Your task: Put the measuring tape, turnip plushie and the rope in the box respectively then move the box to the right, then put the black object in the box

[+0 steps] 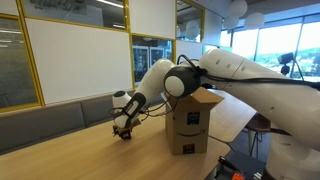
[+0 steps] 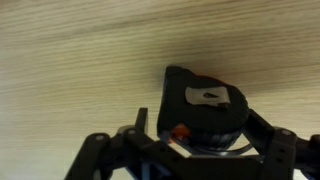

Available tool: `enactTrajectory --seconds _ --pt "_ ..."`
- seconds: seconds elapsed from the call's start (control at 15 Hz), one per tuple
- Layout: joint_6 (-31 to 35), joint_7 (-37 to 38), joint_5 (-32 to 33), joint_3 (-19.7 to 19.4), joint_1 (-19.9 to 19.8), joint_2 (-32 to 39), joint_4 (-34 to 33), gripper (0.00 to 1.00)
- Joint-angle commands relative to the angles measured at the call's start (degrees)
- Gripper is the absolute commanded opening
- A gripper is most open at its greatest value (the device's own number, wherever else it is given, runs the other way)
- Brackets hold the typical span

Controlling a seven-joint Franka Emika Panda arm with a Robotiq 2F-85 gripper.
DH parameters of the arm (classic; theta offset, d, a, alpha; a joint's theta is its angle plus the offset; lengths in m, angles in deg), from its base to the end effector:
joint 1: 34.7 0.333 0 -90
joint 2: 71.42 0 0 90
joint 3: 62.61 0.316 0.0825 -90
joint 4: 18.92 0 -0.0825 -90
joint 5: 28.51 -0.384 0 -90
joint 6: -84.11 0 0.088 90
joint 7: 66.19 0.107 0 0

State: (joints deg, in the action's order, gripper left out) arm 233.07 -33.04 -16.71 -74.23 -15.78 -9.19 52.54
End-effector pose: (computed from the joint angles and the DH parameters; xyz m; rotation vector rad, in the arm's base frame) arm 0.7538 0.1468 0.1304 2.9062 -0.2273 0.5310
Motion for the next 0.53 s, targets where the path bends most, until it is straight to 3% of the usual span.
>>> enactTrajectory --seconds 0.0,0.07,0.47 --pt "-1.24 -0.99 -1.34 -0.07 -0.46 2.19 -3.96 0.63" --pt "-1.32 -0.96 -1.40 -0.05 -0.50 2.27 -4.22 0.55" --pt "-1.68 0.13 -1.04 -0.82 0.71 -1.34 -1.65 0.55"
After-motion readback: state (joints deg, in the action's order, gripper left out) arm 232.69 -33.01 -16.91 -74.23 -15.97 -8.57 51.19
